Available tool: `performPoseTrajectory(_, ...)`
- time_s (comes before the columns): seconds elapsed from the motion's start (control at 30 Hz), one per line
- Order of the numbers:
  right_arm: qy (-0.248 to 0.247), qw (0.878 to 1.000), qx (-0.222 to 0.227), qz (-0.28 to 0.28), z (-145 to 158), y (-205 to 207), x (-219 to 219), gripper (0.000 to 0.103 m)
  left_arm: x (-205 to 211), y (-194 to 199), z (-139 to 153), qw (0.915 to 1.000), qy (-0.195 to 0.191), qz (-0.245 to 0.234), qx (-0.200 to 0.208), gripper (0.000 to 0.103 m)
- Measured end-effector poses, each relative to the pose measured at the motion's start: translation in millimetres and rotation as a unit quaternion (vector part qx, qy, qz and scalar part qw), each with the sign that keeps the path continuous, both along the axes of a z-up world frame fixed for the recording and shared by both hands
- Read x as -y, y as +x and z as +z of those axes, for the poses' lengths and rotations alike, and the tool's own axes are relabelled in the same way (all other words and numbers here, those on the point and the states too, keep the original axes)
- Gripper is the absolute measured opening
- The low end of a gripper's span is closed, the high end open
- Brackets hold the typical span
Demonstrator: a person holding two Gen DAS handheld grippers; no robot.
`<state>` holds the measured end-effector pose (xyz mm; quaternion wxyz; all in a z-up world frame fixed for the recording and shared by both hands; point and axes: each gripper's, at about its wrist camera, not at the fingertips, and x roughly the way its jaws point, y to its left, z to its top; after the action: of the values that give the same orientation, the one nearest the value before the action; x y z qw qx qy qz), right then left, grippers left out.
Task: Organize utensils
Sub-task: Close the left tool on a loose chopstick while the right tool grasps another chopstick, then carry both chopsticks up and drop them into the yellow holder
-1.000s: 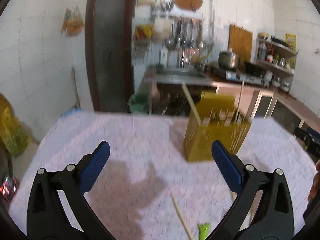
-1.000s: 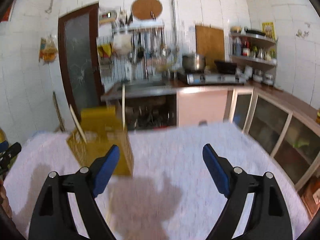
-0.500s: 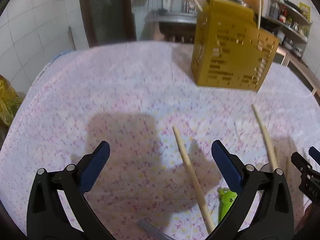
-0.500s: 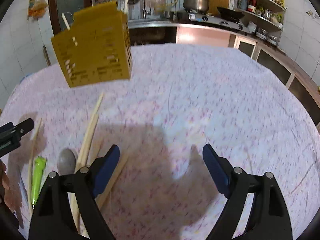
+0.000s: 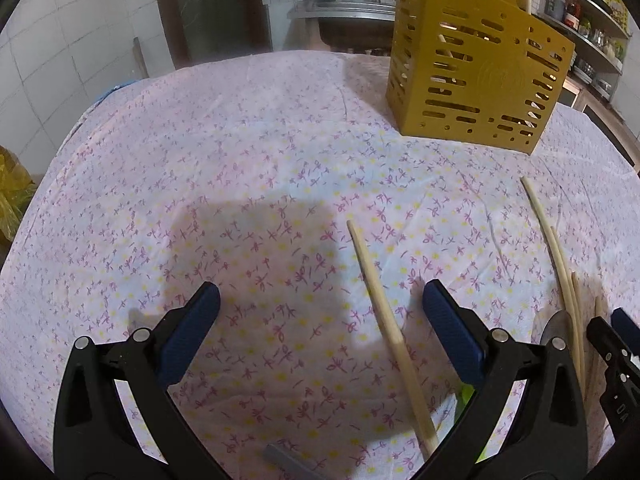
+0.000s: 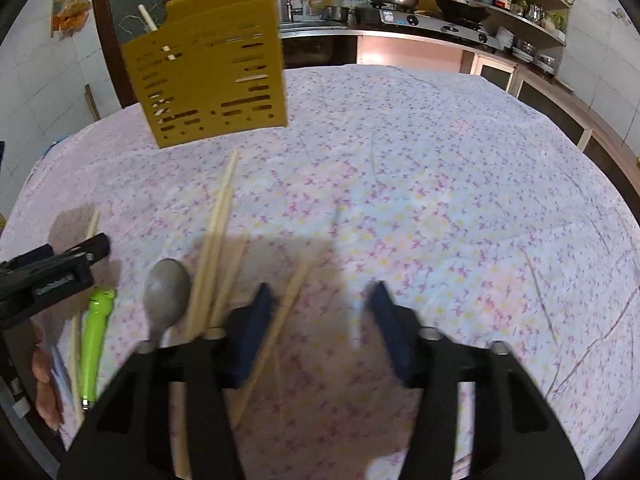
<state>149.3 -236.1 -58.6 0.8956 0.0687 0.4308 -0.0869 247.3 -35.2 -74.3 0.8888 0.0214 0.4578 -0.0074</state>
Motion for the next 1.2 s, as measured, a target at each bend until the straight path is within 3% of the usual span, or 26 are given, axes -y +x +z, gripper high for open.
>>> performPoseTrajectory(0.13,0.016,1.0,0.0,0.003,1.4,5.1,-0.8,0.014,-1.2,0.6,-0.1,1.0,-0.003,0.0,-0.001,0.098)
performPoseTrajectory(0.3,0.043,0.999,-0.005,0.011,3.2,19.7,9.9,0.006,-0.8,1.1,0.9,1.0,-0.003,0.002,-0.006,0.098)
performPoseTrajectory(0.5,0.034,0.999,-0.009,0.034,3.8,45.2,19.7,0.006,-1.4,2.2,2.9,0.9998,-0.011,0.013,-0.014,0.093)
performPoseTrajectory(0.6,0.03,0.999,-0.002,0.036,2.4,49.4,21.5,0.006,1.0,3.3,4.8,0.9998,-0.008,0.011,-0.012,0.082)
performPoseTrajectory(0.67,0.025,0.999,0.005,0.036,2.0,46.8,20.3,0.006,2.3,4.0,7.1,0.9999,-0.009,0.011,-0.008,0.063)
performPoseTrajectory(0.77,0.032,0.999,0.011,0.038,2.2,45.3,21.4,0.006,3.1,9.9,9.1,0.9996,-0.017,0.022,-0.01,0.045)
performPoseTrajectory(0.9,0.049,0.998,0.012,0.036,1.4,45.4,26.9,0.006,9.4,19.6,10.1,0.9995,-0.016,0.02,-0.017,0.028)
performPoseTrajectory(0.97,0.045,0.998,0.011,0.037,1.5,46.2,25.8,0.006,14.4,22.2,11.4,0.9994,-0.02,0.015,-0.022,0.014)
performPoseTrajectory(1.03,0.039,0.998,0.011,0.037,1.7,46.6,24.5,0.006,17.6,21.5,11.2,0.9995,-0.021,0.011,-0.022,0.007)
performPoseTrajectory(1.2,0.037,0.998,0.012,0.04,2.8,45.5,24.0,0.006,18.2,16.9,10.9,0.9996,-0.024,0.008,-0.015,0.006)
